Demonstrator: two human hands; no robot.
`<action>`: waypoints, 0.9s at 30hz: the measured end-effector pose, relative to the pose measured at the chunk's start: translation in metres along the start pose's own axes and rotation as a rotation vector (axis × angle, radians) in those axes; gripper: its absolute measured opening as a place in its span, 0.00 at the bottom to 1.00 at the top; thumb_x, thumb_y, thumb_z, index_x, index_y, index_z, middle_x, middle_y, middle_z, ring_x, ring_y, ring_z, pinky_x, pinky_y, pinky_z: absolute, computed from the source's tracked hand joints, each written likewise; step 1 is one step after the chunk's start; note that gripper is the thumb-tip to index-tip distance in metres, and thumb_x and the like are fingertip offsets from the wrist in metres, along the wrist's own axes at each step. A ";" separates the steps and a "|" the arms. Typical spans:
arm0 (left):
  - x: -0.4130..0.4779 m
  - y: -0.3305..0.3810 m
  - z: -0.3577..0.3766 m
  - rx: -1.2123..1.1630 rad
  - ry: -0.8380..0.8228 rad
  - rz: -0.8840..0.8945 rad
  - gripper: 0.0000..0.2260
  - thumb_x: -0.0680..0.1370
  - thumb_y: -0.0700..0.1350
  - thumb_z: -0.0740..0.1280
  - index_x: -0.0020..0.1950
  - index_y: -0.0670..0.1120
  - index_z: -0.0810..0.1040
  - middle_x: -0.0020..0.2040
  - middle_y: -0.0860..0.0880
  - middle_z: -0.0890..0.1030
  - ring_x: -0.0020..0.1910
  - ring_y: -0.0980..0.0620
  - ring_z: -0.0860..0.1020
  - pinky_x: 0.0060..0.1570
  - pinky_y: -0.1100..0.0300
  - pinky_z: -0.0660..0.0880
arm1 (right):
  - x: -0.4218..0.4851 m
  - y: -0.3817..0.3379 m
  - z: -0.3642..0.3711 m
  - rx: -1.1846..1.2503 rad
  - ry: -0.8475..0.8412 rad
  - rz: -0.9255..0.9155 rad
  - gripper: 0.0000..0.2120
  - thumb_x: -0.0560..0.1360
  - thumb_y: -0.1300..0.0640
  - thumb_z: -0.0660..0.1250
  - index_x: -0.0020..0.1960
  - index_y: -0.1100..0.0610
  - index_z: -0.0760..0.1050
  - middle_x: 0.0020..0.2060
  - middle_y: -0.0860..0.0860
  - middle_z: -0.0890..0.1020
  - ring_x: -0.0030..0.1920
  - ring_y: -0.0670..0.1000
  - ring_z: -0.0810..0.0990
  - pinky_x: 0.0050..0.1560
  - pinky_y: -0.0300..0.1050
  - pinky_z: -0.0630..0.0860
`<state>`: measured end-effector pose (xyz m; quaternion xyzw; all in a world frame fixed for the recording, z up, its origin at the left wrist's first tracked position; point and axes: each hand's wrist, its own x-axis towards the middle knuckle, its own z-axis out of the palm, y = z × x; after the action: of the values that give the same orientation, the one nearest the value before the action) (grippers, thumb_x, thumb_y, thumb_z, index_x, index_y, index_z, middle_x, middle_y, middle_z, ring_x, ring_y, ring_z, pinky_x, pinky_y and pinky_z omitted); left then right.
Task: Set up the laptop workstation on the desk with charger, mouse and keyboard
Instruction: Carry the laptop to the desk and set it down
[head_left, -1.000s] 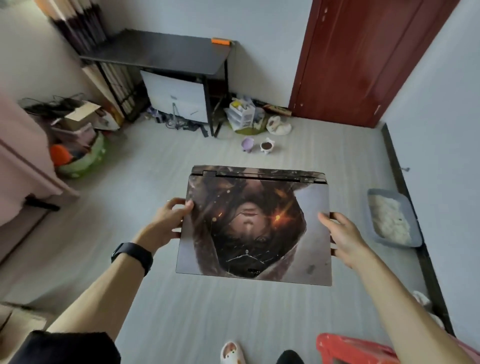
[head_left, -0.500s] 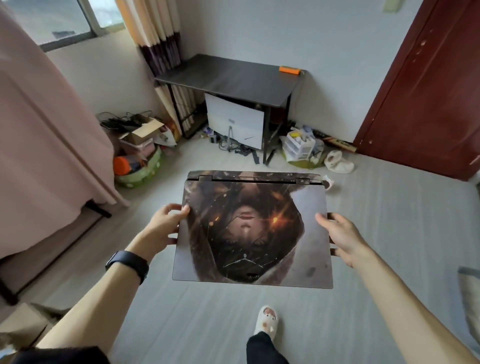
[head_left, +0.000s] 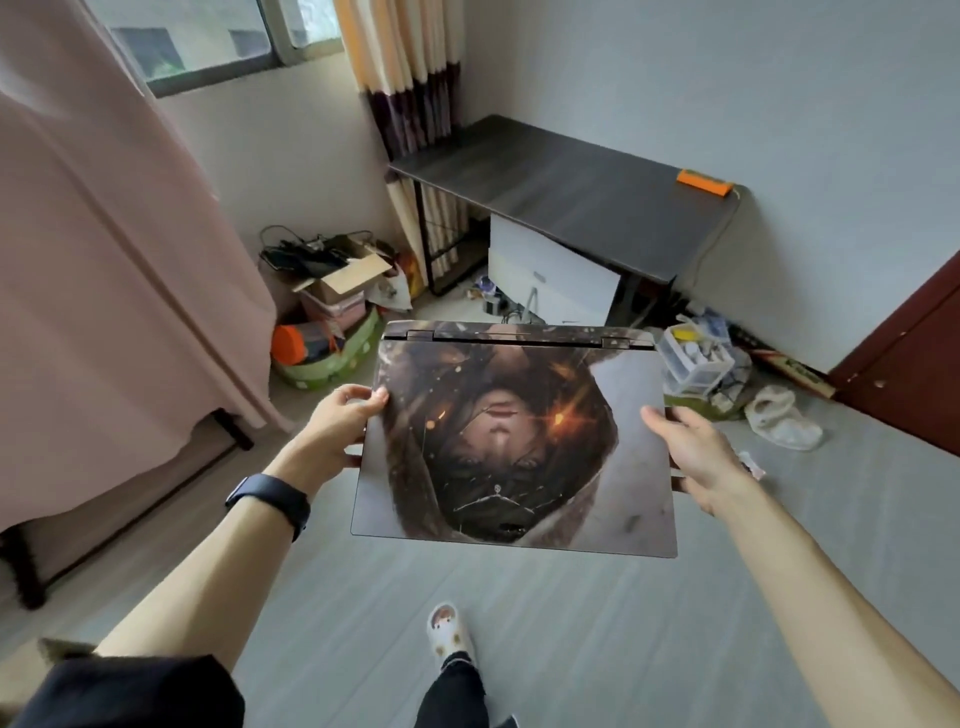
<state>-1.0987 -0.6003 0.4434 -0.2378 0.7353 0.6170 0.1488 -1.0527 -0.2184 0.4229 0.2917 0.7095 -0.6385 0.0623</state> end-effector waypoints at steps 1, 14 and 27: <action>0.024 0.011 0.001 -0.001 -0.002 0.003 0.16 0.80 0.53 0.68 0.63 0.45 0.74 0.51 0.44 0.78 0.40 0.49 0.77 0.36 0.55 0.75 | 0.022 -0.012 0.009 0.002 0.000 -0.005 0.12 0.79 0.47 0.68 0.59 0.52 0.79 0.51 0.50 0.85 0.47 0.54 0.84 0.39 0.46 0.78; 0.299 0.180 0.025 0.173 -0.091 0.030 0.15 0.79 0.54 0.68 0.61 0.46 0.75 0.45 0.48 0.73 0.38 0.50 0.72 0.32 0.57 0.71 | 0.244 -0.136 0.096 0.059 0.113 0.077 0.10 0.78 0.48 0.69 0.55 0.53 0.79 0.49 0.53 0.86 0.44 0.56 0.83 0.42 0.49 0.78; 0.539 0.319 0.105 0.228 -0.099 0.014 0.17 0.80 0.53 0.67 0.65 0.47 0.73 0.59 0.43 0.76 0.46 0.48 0.76 0.35 0.52 0.75 | 0.505 -0.253 0.129 0.050 0.129 0.095 0.08 0.79 0.50 0.68 0.51 0.54 0.79 0.53 0.54 0.85 0.49 0.55 0.83 0.47 0.48 0.78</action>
<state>-1.7313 -0.5467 0.4139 -0.1834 0.7942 0.5413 0.2065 -1.6295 -0.1749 0.3871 0.3671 0.6811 -0.6322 0.0397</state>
